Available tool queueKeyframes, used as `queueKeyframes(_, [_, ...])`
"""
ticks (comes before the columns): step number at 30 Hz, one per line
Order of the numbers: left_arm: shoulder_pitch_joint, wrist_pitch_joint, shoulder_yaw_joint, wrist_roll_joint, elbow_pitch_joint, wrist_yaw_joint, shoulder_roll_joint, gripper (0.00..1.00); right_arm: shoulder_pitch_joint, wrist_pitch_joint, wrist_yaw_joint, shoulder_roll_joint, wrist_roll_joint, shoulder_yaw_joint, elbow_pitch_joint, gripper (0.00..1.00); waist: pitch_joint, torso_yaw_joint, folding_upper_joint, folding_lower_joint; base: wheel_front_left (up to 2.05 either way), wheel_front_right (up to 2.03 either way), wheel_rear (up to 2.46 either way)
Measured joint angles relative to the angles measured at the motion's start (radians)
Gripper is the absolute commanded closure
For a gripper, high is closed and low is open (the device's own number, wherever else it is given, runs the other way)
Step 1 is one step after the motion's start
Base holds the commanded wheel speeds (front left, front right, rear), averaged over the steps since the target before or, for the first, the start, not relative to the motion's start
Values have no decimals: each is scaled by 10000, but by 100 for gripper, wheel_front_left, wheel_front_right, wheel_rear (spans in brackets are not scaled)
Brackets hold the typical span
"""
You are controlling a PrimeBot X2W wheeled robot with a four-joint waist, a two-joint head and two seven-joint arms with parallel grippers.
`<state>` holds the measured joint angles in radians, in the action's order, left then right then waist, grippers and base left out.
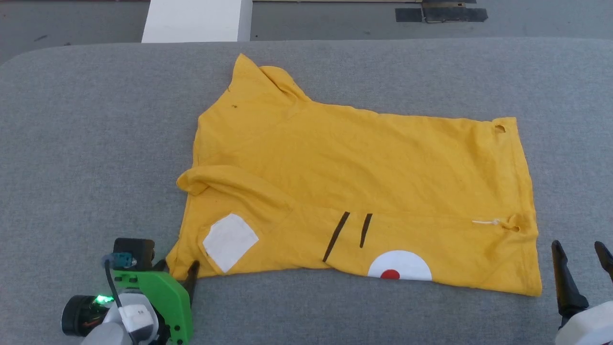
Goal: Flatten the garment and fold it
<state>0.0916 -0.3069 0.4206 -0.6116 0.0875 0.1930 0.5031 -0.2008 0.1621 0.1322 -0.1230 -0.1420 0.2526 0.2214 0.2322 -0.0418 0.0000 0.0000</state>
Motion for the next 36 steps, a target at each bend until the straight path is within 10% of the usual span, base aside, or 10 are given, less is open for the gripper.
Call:
queueKeyframes(1, [79,-6,73,-69,102,-173,-12,80,24,27,0,-52,-2,-25,0,0,-1,-10,0,0,0,0,0])
queueKeyframes(2, [124,13,79,-153,161,-267,-40,100,53,56,0,-119,-2,-59,0,0,-9,-12,0,0,0,0,0])
queueKeyframes(18, [-175,1060,-362,-500,-677,-107,-328,100,1148,3501,0,-1476,-1538,-491,-1081,0,-18,150,0,-1,0,0,0])
queueKeyframes(31, [-87,922,-255,-395,-1191,159,-318,100,964,4554,-4,-1239,-2228,-640,-1891,0,632,524,0,0,0,0,0])
queueKeyframes(32, [-67,897,-253,-395,-1204,163,-318,100,981,4633,-6,-1260,-2282,-719,-1916,20,653,544,0,0,0,0,0])
queueKeyframes(33, [-41,871,-247,-393,-1223,167,-318,100,996,4738,-4,-1264,-2399,-717,-1931,82,673,567,-1,0,0,0,0])
queueKeyframes(34, [-25,869,-247,-384,-1235,198,-318,100,1026,4801,-6,-1262,-2483,-704,-1942,100,684,586,0,0,0,0,0])
queueKeyframes(36, [15,869,-251,-382,-1241,209,-318,100,1066,4819,-4,-1298,-2537,-755,-1952,100,669,600,0,0,0,0,0])
